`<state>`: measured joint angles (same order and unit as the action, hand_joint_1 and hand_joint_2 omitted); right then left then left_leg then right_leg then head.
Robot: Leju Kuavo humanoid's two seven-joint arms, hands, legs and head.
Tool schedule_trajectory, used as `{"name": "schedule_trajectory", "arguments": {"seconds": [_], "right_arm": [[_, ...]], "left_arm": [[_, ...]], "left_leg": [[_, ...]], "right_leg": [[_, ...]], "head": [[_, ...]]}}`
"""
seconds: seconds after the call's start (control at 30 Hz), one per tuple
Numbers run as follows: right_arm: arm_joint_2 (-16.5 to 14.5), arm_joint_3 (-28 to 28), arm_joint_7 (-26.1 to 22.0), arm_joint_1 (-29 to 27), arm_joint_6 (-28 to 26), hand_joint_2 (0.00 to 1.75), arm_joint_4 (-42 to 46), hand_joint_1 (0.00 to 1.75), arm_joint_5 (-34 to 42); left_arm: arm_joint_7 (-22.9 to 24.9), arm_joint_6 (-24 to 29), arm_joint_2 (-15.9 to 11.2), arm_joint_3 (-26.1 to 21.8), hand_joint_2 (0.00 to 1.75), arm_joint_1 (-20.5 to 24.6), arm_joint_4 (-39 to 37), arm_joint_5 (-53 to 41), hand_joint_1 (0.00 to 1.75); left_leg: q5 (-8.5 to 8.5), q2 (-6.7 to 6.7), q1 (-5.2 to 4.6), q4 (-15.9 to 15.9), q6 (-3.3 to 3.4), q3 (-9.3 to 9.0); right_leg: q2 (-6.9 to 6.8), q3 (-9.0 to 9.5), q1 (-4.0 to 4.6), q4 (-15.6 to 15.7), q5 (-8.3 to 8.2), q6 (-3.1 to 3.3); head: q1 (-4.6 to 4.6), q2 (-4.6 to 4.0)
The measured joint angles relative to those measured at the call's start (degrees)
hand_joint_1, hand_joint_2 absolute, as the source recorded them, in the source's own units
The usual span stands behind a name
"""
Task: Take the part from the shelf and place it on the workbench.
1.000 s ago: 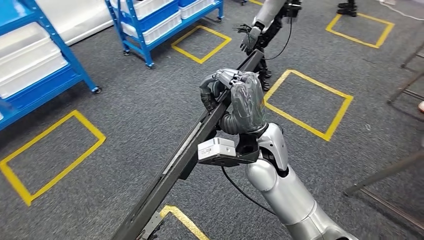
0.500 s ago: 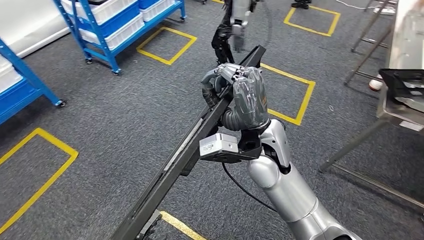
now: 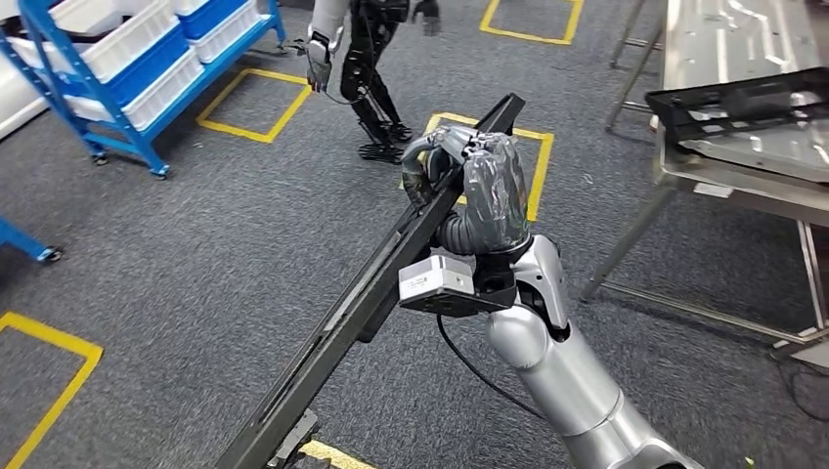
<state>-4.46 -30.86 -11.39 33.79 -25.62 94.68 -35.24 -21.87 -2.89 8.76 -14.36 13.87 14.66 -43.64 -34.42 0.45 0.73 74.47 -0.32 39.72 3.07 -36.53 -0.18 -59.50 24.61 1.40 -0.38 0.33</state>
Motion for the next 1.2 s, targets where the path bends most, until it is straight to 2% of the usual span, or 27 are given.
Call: {"name": "schedule_trajectory", "arguments": {"seconds": [0.07,0.13,0.17,0.2,0.23,0.27,0.33,0.37,0.4,0.43,0.47,0.5,0.53,0.57,0.63,0.67,0.7,0.77,0.83,0.9,0.93,0.97,1.0,1.03,1.07,1.13,1.2], "right_arm": [[0.0,0.1,0.0,-0.1,-0.1,1.75,0.0,1.75,0.1],[0.0,0.2,0.0,0.0,-0.1,1.75,0.0,1.75,0.2],[0.0,0.3,-0.1,0.0,-0.1,1.75,0.0,1.75,0.3],[0.0,0.4,-0.2,0.0,-0.1,1.75,-0.1,1.75,0.3],[-0.1,0.5,-0.3,0.1,-0.1,1.75,-0.1,1.75,0.3],[-0.1,0.6,-0.4,0.1,-0.1,1.75,-0.1,1.75,0.3],[-0.1,0.8,-0.5,0.5,-0.1,1.75,-0.1,1.75,0.3],[-0.1,0.8,-0.5,0.7,-0.1,1.75,-0.1,1.75,0.3],[-0.1,0.8,-0.5,0.8,-0.1,1.75,-0.1,1.75,0.3],[-0.1,0.8,-0.5,0.9,-0.1,1.75,-0.2,1.75,0.3],[-0.1,0.8,-0.5,0.9,-0.1,1.75,-0.3,1.75,0.3],[0.0,0.8,-0.5,0.8,-0.1,1.75,-0.4,1.75,0.3],[0.0,0.8,-0.5,0.9,-0.1,1.75,-0.4,1.75,0.3],[0.0,0.8,-0.5,1.0,-0.1,1.75,-0.5,1.75,0.3],[-0.1,0.9,-0.5,1.5,0.0,1.75,-0.4,1.75,0.4],[-0.1,0.9,-0.5,1.7,0.0,1.75,-0.4,1.75,0.5],[-0.1,1.0,-0.6,1.8,0.1,1.75,-0.4,1.75,0.6],[0.0,1.1,-0.6,1.8,0.1,1.75,-0.4,1.75,0.8],[0.0,1.2,-0.6,2.0,0.2,1.75,-0.3,1.75,1.0],[0.0,1.2,-0.6,2.1,0.3,1.75,-0.3,1.75,1.0],[0.0,1.2,-0.6,2.1,0.4,1.75,-0.3,1.75,1.0],[0.0,1.2,-0.6,2.1,0.6,1.75,-0.3,1.75,1.1],[0.0,1.2,-0.6,2.1,0.8,1.75,-0.3,1.75,1.3],[0.0,1.2,-0.6,2.1,0.9,1.75,-0.3,1.75,1.6],[0.0,1.2,-0.6,2.1,1.0,1.75,-0.3,1.75,2.0],[0.0,1.3,-1.0,2.1,1.0,1.75,-0.3,1.75,2.7],[0.1,1.3,-1.4,2.0,1.0,1.75,-0.3,1.75,3.2]], "left_arm": [[0.0,0.0,-0.1,0.0,1.75,0.1,0.0,0.0,0.00],[0.1,-0.1,-0.2,0.0,1.75,0.3,0.0,0.1,0.00],[0.1,-0.1,-0.2,0.0,1.75,0.4,0.0,0.2,0.00],[0.2,-0.2,-0.3,0.0,1.75,0.4,0.0,0.3,0.00],[0.4,-0.3,-0.2,0.0,1.75,0.6,0.0,0.4,0.00],[0.5,-0.4,-0.3,0.0,1.75,0.7,0.0,0.4,0.00],[0.7,-0.5,-0.2,0.0,1.75,0.9,0.0,0.5,0.00],[0.8,-0.5,-0.2,0.0,1.75,0.8,0.0,0.5,0.00],[0.8,-0.6,-0.2,0.0,1.75,0.7,0.0,0.5,0.00],[0.8,-0.6,-0.3,0.0,1.75,0.6,0.0,0.6,0.00],[0.9,-0.8,-0.3,0.0,1.75,0.5,0.0,0.8,0.00],[1.1,-1.0,-0.3,0.0,1.75,0.5,0.0,1.0,0.00],[1.2,-1.2,-0.3,0.0,1.75,0.4,0.0,1.3,0.00],[1.3,-1.4,-0.3,0.0,1.75,0.4,0.0,1.5,0.00],[1.4,-1.5,-0.3,0.0,1.75,0.4,0.0,1.8,0.00],[1.4,-1.5,-0.3,0.0,1.75,0.3,0.0,1.8,0.00],[1.3,-1.4,-0.3,0.0,1.75,0.2,0.0,1.9,0.00],[1.1,-1.3,-0.3,0.0,1.75,0.2,0.0,2.1,0.00],[0.9,-1.3,-0.4,0.0,1.75,0.1,0.0,2.2,0.00],[0.8,-1.3,-0.4,0.0,1.75,-0.1,0.0,2.2,0.00],[0.7,-1.4,-0.4,0.0,1.75,-0.2,0.0,2.3,0.00],[0.6,-1.5,-0.5,0.0,1.75,-0.4,0.0,2.4,0.00],[0.3,-1.6,-0.5,0.0,1.75,-0.6,0.0,2.6,0.00],[-0.1,-1.7,-0.6,0.0,1.75,-0.6,0.0,2.7,0.00],[-0.4,-1.7,-0.7,0.0,1.75,-0.6,0.0,2.9,0.00],[-0.8,-1.7,-0.9,0.0,1.75,-0.6,0.0,3.2,0.00],[-0.9,-1.7,-1.3,-0.1,1.75,-0.6,0.0,3.3,0.00]], "left_leg": [[4.40,-1.06,-0.04,-6.6,0.61,-2.58],[7.16,-3.48,-0.02,-13.3,1.16,-5.45],[7.47,-4.34,-0.09,-14.8,1.30,-6.10],[7.36,-4.59,-0.19,-15.2,1.37,-6.32],[7.55,-4.15,-0.23,-15.5,1.51,-6.43],[7.83,-3.52,-0.14,-15.9,1.77,-6.58],[8.42,-2.08,0.13,-16.9,2.40,-6.93],[8.61,-1.34,0.16,-17.1,2.62,-7.03],[8.63,-0.65,0.10,-17.2,2.75,-7.03],[8.61,0.09,0.07,-17.2,2.81,-6.99],[8.54,0.89,0.05,-17.1,2.82,-6.95],[8.46,1.62,0.05,-17.1,2.81,-6.92],[8.32,2.37,0.07,-16.9,2.73,-6.91],[8.13,3.04,0.07,-16.7,2.58,-6.93],[7.64,4.23,-0.15,-16.2,2.10,-6.95],[7.44,4.76,-0.30,-16.0,1.81,-6.98],[7.30,5.27,-0.46,-15.9,1.52,-7.03],[7.02,6.07,-0.43,-15.9,0.89,-7.21],[5.50,4.18,-0.14,-14.2,0.29,-6.70],[2.14,1.12,0.10,-8.5,-0.04,-4.29],[0.48,0.39,0.15,-4.8,-0.13,-2.56],[-0.35,0.14,0.16,-2.0,-0.22,-1.16],[-0.14,0.03,0.17,-0.8,-0.27,-0.49],[1.14,-0.05,0.21,-1.7,-0.25,-0.80],[3.20,-0.33,0.29,-4.5,-0.18,-2.02],[6.34,-2.66,0.59,-11.4,0.08,-5.10],[6.95,-4.62,0.68,-14.6,0.33,-6.47]], "right_leg": [[1.65,0.06,0.03,-0.1,0.00,-0.02],[3.05,-0.12,-0.04,-0.3,-0.11,-0.33],[3.64,-0.32,-0.19,-0.3,-0.26,-0.62],[4.22,-0.54,-0.37,-0.2,-0.45,-1.00],[4.89,-0.70,-0.49,0.0,-0.69,-1.41],[4.58,-0.79,-0.45,0.0,-0.70,-1.75],[1.73,-1.77,-0.12,-1.9,0.87,-2.26],[-0.29,-2.95,-0.10,-4.6,2.52,-2.41],[-1.61,-4.50,-0.15,-7.9,4.28,-2.58],[-2.19,-6.09,-0.32,-11.3,5.66,-2.77],[-2.49,-7.14,-0.49,-13.6,6.21,-2.98],[-2.70,-7.40,-0.65,-14.3,5.92,-3.16],[-3.09,-6.49,-0.80,-12.8,4.62,-3.32],[-3.94,-4.55,-0.88,-9.4,2.75,-3.37],[-6.51,-0.82,-0.53,-2.4,0.48,-2.99],[-7.24,0.06,-0.27,-0.6,0.20,-2.67],[-7.37,0.17,0.00,0.0,0.41,-2.35],[-5.96,0.07,-0.02,0.2,0.12,-1.68],[-4.63,0.23,-0.37,0.7,-0.28,-0.92],[-3.34,0.29,-0.56,0.9,-0.51,-0.41],[-2.63,0.24,-0.54,0.9,-0.54,-0.29],[-1.82,0.19,-0.50,0.8,-0.54,-0.27],[-0.97,0.15,-0.48,0.7,-0.54,-0.27],[-0.13,0.13,-0.49,0.5,-0.53,-0.28],[0.69,0.12,-0.52,0.4,-0.51,-0.32],[2.14,-0.11,-0.54,-0.1,-0.45,-0.64],[3.46,-0.67,-0.64,-0.3,-0.64,-1.33]], "head": [[0.01,0.00],[0.01,0.00],[0.02,0.00],[0.00,0.00],[-0.01,0.00],[-0.01,0.00],[0.12,0.00],[0.18,0.00],[0.25,0.00],[0.22,0.00],[0.24,0.00],[0.24,0.00],[0.24,0.00],[0.25,0.00],[0.21,0.00],[0.20,0.00],[0.18,0.00],[0.19,0.00],[0.18,0.00],[0.15,0.00],[0.13,0.00],[0.14,0.00],[0.14,0.00],[0.14,0.00],[0.14,0.00],[0.15,0.00],[0.14,0.00]]}}
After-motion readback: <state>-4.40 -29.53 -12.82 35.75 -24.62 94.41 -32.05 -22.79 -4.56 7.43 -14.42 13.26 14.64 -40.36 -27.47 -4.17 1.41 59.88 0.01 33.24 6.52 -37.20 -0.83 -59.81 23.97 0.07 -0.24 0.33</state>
